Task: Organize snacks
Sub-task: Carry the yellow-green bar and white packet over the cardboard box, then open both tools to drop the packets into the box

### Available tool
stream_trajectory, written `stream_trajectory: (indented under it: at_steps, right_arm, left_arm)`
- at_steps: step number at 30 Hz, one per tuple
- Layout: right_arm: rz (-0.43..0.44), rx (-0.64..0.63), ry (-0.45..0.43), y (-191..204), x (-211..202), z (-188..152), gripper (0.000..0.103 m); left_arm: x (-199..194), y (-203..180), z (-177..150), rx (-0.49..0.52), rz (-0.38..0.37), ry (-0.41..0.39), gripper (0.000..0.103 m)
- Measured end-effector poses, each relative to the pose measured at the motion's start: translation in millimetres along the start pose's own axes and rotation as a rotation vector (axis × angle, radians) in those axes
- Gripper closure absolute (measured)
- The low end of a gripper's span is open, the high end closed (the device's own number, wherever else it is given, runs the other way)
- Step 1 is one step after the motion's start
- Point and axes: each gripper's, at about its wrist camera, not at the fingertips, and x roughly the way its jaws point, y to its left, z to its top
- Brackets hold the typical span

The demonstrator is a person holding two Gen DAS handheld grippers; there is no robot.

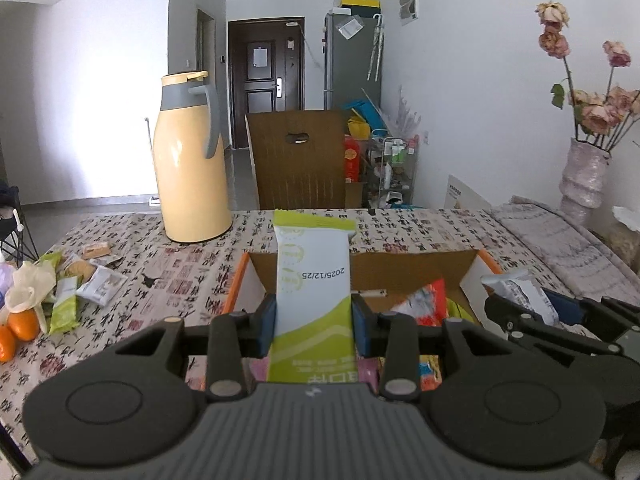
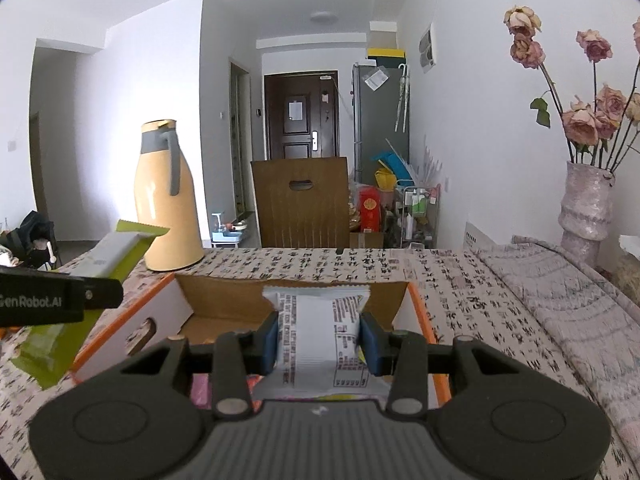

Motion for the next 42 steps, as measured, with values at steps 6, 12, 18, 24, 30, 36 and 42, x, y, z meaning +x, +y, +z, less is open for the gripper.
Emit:
stream_trajectory:
  at_steps: [6, 12, 18, 24, 30, 36, 42]
  right_arm:
    - [-0.017, 0.024, -0.005, -7, 30, 5, 0.063]
    - [0.005, 0.041, 0.003, -13, 43, -5, 0.063]
    - [0.012, 0.026, 0.055, -10, 53, -14, 0.063]
    - [0.010, 0.024, 0.067, -8, 52, -18, 0.061]
    - [0.007, 0.031, 0.055, -9, 45, -20, 0.013]
    - [-0.003, 0.059, 0.037, -13, 40, -19, 0.000]
    - [-0.008, 0.060, 0.047, -14, 43, -21, 0.000]
  left_arm:
    - [36, -4, 4, -0.029, 0.004, 0.020, 0.065]
    - [62, 3, -11, -0.060, 0.000, 0.043, 0.065]
    - [79, 10, -19, -0.069, -0.007, 0.096, 0.065]
    - [76, 12, -22, -0.075, -0.012, 0.089, 0.061]
    - [66, 14, -20, -0.099, 0.039, 0.019, 0.000]
    - [65, 13, -19, -0.108, 0.031, 0.030, 0.000]
    - [65, 13, -19, -0.103, 0.031, 0.033, 0.000]
